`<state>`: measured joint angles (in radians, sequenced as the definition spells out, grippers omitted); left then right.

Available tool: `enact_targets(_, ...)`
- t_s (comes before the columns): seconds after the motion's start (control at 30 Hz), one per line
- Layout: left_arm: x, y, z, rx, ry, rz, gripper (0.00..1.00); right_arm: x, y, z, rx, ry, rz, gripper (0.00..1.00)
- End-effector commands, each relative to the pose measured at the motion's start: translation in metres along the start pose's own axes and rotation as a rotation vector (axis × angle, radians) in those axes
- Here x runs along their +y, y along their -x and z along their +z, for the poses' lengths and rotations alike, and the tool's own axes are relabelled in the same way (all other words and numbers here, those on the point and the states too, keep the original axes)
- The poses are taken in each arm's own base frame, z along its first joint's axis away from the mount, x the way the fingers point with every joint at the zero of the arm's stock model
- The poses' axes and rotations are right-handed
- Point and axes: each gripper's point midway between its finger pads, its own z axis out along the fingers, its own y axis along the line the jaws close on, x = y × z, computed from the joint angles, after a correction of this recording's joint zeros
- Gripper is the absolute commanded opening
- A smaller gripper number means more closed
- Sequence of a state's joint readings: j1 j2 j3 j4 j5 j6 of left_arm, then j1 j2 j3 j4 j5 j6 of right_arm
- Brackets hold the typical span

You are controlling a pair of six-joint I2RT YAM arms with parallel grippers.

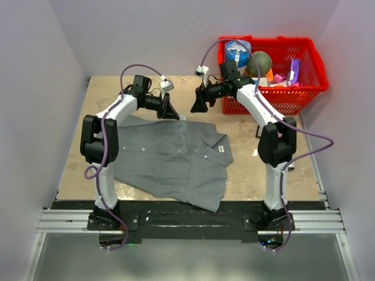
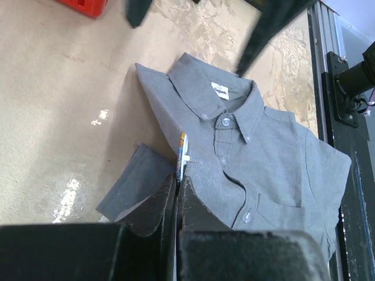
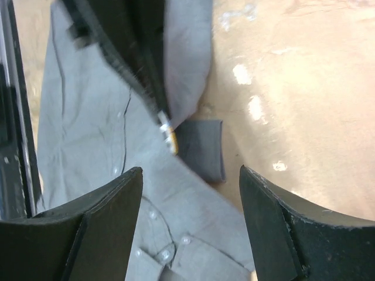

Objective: Remove the brooch from the garment

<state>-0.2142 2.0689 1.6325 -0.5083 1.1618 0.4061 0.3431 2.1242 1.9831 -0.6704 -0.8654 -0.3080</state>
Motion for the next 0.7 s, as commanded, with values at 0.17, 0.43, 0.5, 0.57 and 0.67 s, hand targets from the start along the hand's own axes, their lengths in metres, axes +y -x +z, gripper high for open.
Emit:
enact_targets(0.17, -0.007, 0.039, -0.020, -0.002, 0.075, 0.152, 0.00, 0.013, -0.030, 0.011, 0.087, -0.011, -0.231, 0.68)
enact_targets(0.43, -0.008, 0.023, -0.034, 0.068, 0.207, 0.308, 0.00, 0.013, -0.012, 0.016, 0.029, -0.002, -0.172, 0.50)
enact_targets(0.5, -0.012, 0.020, -0.033, 0.081, 0.239, 0.377, 0.00, 0.016, -0.016, 0.014, 0.040, 0.009, -0.166, 0.50)
enact_targets(0.57, -0.011, 0.018, -0.029, 0.111, 0.282, 0.470, 0.00, 0.018, -0.020, 0.014, 0.054, 0.017, -0.146, 0.51)
enact_targets(0.67, -0.014, 0.013, -0.026, 0.133, 0.355, 0.589, 0.00, 0.016, -0.030, 0.017, 0.068, 0.010, -0.095, 0.52)
